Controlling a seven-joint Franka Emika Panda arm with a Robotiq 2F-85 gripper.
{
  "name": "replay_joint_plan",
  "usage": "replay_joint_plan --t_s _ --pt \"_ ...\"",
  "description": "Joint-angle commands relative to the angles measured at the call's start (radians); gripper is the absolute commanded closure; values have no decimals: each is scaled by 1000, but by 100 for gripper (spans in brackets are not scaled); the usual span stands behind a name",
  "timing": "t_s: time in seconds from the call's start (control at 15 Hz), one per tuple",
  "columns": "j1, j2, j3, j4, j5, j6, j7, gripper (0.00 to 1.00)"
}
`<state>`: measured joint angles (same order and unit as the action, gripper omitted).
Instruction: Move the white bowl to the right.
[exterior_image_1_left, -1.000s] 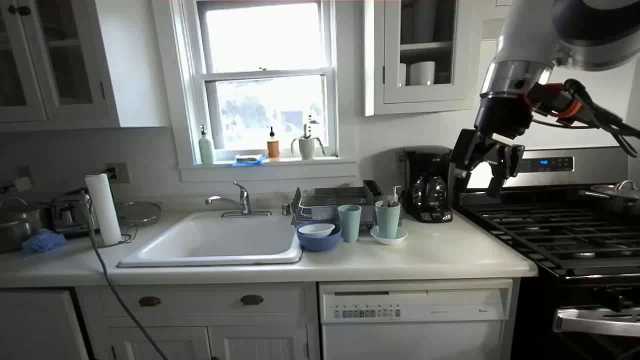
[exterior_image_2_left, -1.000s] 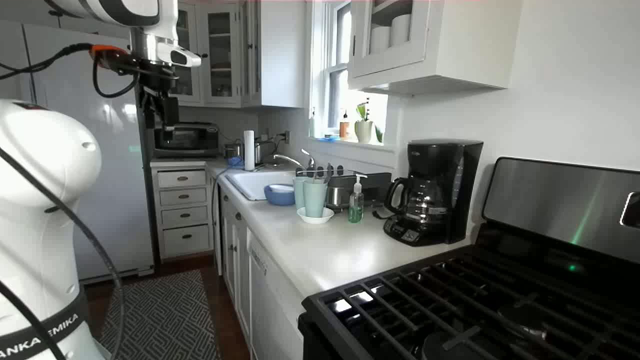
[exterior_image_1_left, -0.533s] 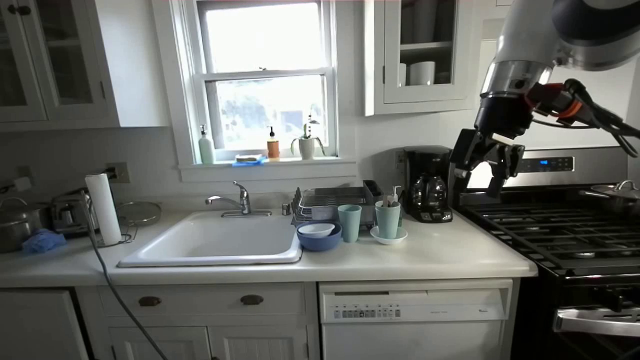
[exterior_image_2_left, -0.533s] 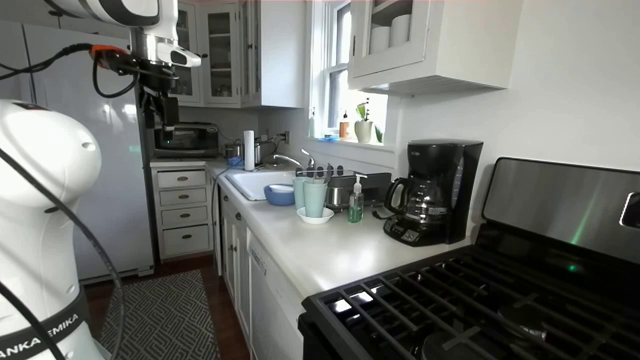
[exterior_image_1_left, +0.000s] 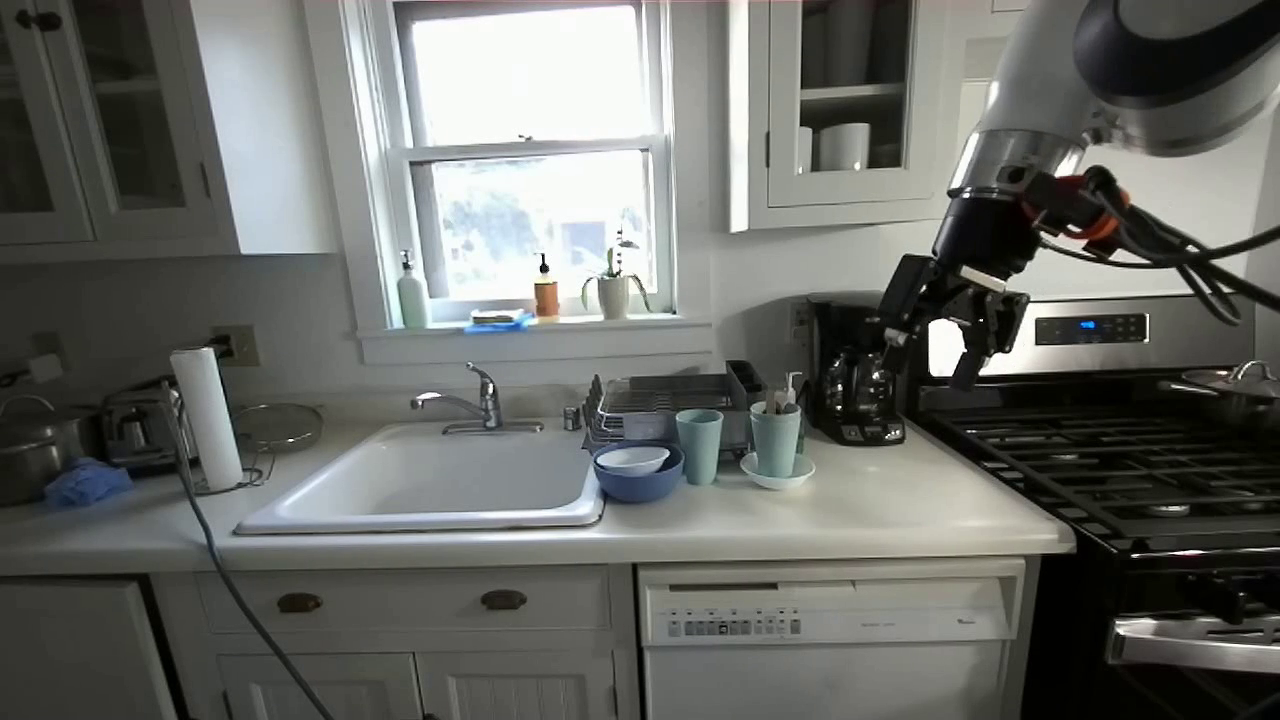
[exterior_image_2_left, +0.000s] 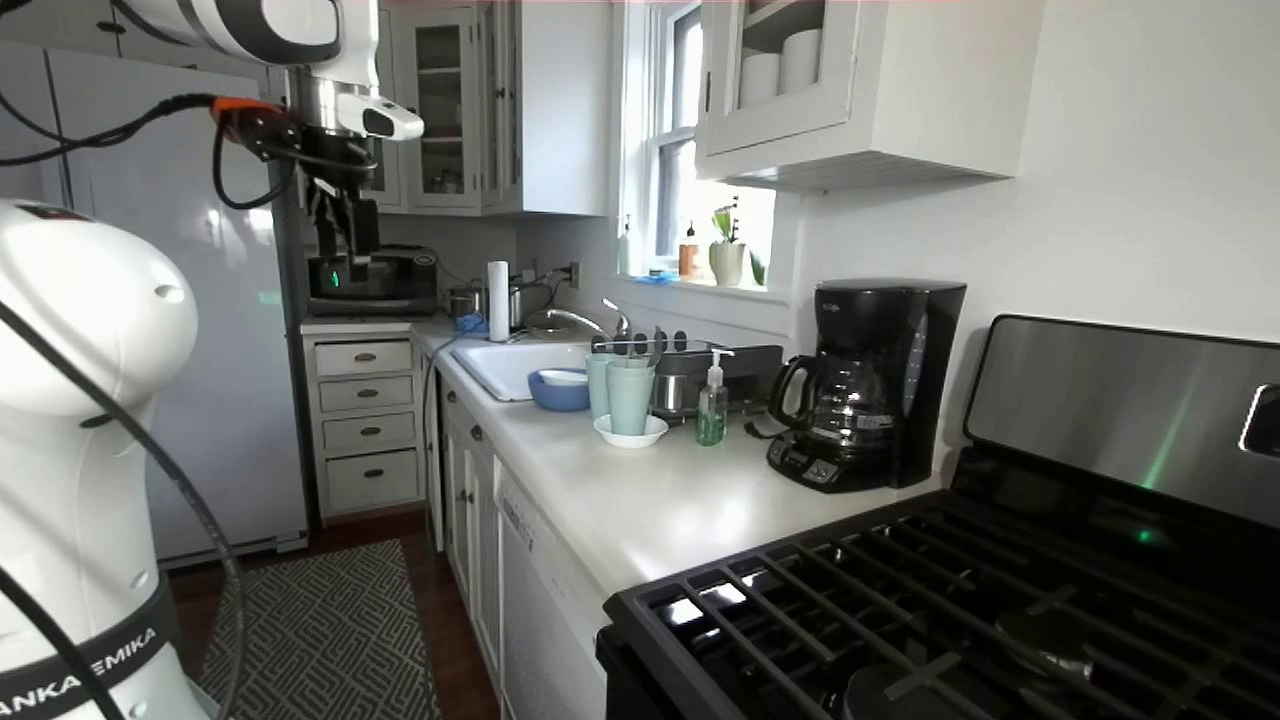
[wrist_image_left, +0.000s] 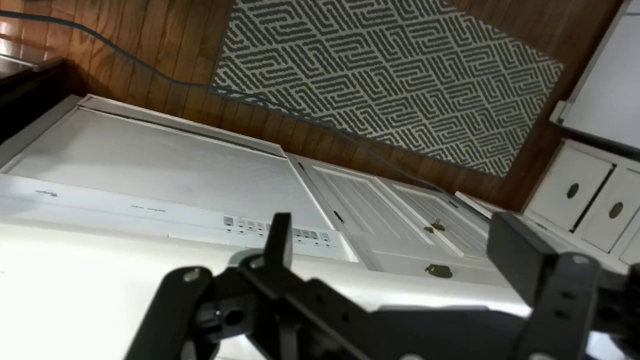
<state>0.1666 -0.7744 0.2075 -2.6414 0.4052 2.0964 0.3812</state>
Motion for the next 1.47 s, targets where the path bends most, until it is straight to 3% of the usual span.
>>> replay_joint_plan --t_s 0.0,0.47,0.8,1.13,1.2,1.27,1.4 --pt "-42 166 -46 26 85 126 6 0" --pt "-108 470 -99 37 100 484 38 0" --pt "-99 638 -180 73 173 669 -23 0" --pt "-101 778 -215 170 312 749 -177 0" --pt "-101 791 -219 198 364 716 -219 0" --pt "-110 739 -209 135 288 727 -155 0" --pt "-109 774 -212 170 324 727 -189 0"
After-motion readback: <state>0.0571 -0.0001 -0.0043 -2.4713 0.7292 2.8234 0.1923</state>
